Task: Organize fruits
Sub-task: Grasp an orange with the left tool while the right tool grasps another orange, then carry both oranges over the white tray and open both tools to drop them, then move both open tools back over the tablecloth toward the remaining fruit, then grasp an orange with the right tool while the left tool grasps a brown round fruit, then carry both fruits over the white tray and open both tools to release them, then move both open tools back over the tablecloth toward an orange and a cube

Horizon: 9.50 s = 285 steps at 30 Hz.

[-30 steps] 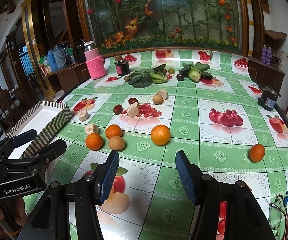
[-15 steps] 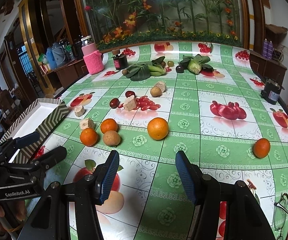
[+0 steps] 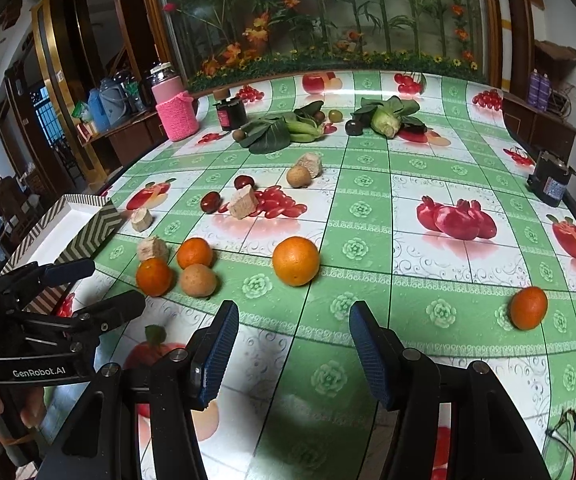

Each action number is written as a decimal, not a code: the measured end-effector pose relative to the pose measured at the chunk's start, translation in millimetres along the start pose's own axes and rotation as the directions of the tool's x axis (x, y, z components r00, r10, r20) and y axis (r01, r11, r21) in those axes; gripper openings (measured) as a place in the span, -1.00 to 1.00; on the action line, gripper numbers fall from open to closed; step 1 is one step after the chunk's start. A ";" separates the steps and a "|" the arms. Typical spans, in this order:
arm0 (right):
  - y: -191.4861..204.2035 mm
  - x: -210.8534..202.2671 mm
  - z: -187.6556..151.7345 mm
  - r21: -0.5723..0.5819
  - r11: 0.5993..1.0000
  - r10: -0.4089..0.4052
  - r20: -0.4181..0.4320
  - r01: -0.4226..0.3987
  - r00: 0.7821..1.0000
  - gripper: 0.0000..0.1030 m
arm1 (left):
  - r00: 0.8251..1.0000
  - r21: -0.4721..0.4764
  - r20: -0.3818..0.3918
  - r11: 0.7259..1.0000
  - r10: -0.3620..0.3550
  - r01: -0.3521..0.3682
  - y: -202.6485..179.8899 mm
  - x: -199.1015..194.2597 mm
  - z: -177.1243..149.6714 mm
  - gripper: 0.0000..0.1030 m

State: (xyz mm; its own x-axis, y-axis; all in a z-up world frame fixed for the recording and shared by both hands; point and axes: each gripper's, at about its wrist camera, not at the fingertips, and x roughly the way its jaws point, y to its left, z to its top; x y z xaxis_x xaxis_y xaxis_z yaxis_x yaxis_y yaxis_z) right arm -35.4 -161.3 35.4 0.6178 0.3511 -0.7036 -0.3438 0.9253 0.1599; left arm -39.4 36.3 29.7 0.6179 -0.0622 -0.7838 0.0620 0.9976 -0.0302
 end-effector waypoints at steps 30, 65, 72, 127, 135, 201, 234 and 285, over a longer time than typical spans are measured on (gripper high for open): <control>-8.5 33.8 24.6 -0.010 0.995 0.096 -0.053 -0.097 0.994 -0.40 | 0.999 -0.035 -0.044 0.999 -0.019 0.017 6.1 17.8 4.4 -0.40; 203.1 34.2 60.8 -0.257 0.877 0.392 -0.105 -0.406 0.914 -0.41 | 0.968 -0.206 -0.005 0.947 0.249 -0.245 173.8 -81.8 -4.8 -0.39; 235.8 66.4 65.2 -0.310 0.849 0.388 -0.181 -0.427 0.904 -0.41 | 0.961 -0.247 -0.071 0.929 0.266 -0.276 203.9 -59.0 -12.0 -0.39; 31.1 -31.0 1.7 -0.059 0.993 0.101 -0.021 -0.102 0.995 -0.37 | 0.997 -0.129 0.067 0.991 -0.031 0.039 51.8 -61.9 -22.9 0.17; -26.0 -40.1 -18.5 0.001 0.998 -0.061 -0.016 0.061 0.998 -0.35 | 0.997 -0.046 0.012 0.996 -0.080 0.081 6.7 -33.5 -12.5 0.17; 47.5 -10.3 7.5 0.001 0.958 0.287 -0.002 -0.287 0.958 -0.40 | 0.999 -0.137 0.034 0.990 -0.026 0.031 47.9 -50.9 -19.0 -0.47; 272.3 59.2 43.7 -0.333 0.814 0.427 -0.213 -0.476 0.879 -0.40 | 0.945 -0.255 -0.041 0.911 0.325 -0.324 225.6 -89.9 -78.6 -0.46; 113.5 -21.9 28.3 -0.188 0.969 0.165 0.023 -0.158 0.986 -0.22 | 0.939 -0.184 0.205 0.953 0.277 -0.241 85.3 -98.8 -23.2 0.19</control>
State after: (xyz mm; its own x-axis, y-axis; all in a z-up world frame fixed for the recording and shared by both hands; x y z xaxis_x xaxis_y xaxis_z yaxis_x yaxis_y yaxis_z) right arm -67.9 -59.9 88.6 0.5687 0.5020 -0.6516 -0.5637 0.8148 0.1358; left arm -113.3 128.3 90.1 0.7578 0.2114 -0.6173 -0.2339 0.9712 0.0455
